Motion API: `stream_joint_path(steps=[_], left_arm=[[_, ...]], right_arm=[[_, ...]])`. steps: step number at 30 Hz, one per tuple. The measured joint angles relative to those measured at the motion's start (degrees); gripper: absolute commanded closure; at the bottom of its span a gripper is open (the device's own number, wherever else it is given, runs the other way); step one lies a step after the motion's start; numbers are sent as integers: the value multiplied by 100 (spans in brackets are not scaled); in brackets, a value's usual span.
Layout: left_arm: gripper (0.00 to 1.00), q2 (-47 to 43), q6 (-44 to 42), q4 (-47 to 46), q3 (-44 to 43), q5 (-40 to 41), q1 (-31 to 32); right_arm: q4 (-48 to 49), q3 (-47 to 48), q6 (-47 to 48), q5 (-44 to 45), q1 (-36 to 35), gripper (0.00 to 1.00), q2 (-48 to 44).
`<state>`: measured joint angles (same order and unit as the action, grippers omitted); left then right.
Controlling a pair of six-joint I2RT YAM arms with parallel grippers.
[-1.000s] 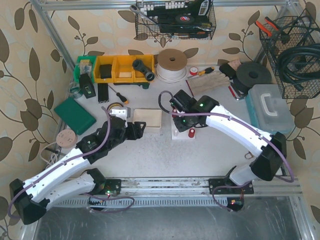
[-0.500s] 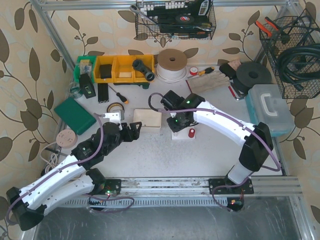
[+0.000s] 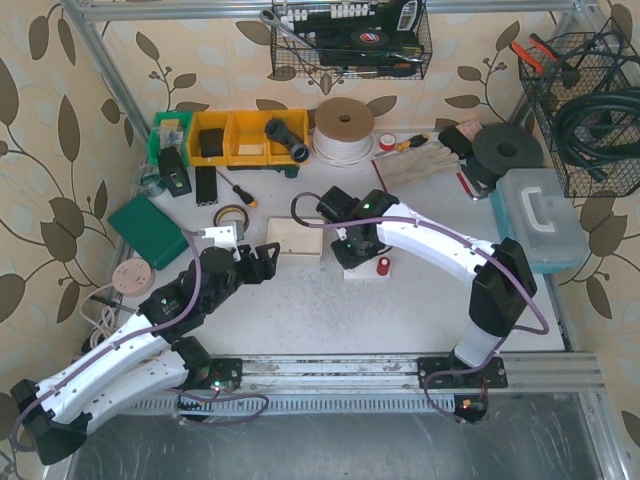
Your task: Install the large spring
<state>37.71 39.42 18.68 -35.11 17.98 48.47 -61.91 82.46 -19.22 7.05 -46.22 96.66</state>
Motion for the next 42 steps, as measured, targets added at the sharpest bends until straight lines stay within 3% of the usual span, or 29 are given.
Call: stream_joint_path(steps=[20, 42], left_arm=[[15, -33, 7, 4, 52, 7, 0], [15, -28, 7, 4, 52, 15, 0]], right_arm=[[63, -120, 179, -195, 208, 100, 225], [306, -96, 479, -428, 313, 100, 1165]])
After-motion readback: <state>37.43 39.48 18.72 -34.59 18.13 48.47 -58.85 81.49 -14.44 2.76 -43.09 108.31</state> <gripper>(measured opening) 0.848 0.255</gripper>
